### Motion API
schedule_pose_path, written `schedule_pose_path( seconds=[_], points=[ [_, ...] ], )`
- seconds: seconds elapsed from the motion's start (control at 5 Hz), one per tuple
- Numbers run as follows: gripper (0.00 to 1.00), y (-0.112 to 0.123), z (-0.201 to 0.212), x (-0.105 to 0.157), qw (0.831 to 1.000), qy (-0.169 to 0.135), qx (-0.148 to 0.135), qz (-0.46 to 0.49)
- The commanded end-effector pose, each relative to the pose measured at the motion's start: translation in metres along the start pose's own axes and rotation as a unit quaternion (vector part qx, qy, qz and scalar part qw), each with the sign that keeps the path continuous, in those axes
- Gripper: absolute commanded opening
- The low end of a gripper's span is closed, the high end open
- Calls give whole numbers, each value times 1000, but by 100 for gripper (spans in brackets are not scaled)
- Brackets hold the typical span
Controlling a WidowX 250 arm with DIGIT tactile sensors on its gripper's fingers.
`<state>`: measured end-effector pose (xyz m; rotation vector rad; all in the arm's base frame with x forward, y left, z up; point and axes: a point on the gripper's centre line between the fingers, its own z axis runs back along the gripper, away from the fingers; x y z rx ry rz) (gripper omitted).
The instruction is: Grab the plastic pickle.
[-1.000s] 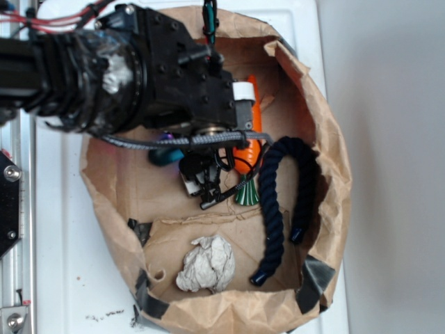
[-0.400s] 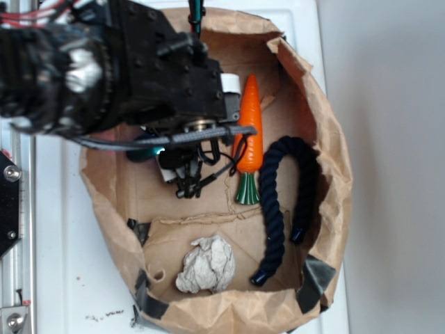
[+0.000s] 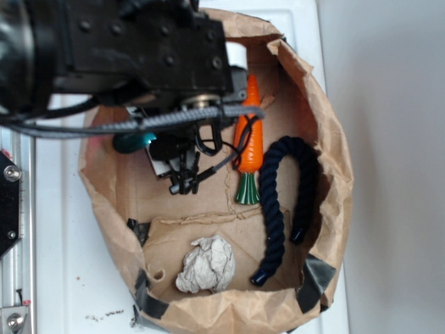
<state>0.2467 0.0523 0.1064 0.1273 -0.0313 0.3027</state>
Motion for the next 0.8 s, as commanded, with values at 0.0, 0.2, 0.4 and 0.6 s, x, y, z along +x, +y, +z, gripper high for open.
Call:
schedule_pose_path(
  seconds=[0.0,0.2,0.4,0.6],
  points=[
    [0,-16,61,0,994,-111,3,2],
    [0,-23,75,-4,991,-129,-19,2],
    [0,-28,81,-1,991,-128,-24,3],
    [0,-37,78,2,990,-141,-10,11]
  ],
)
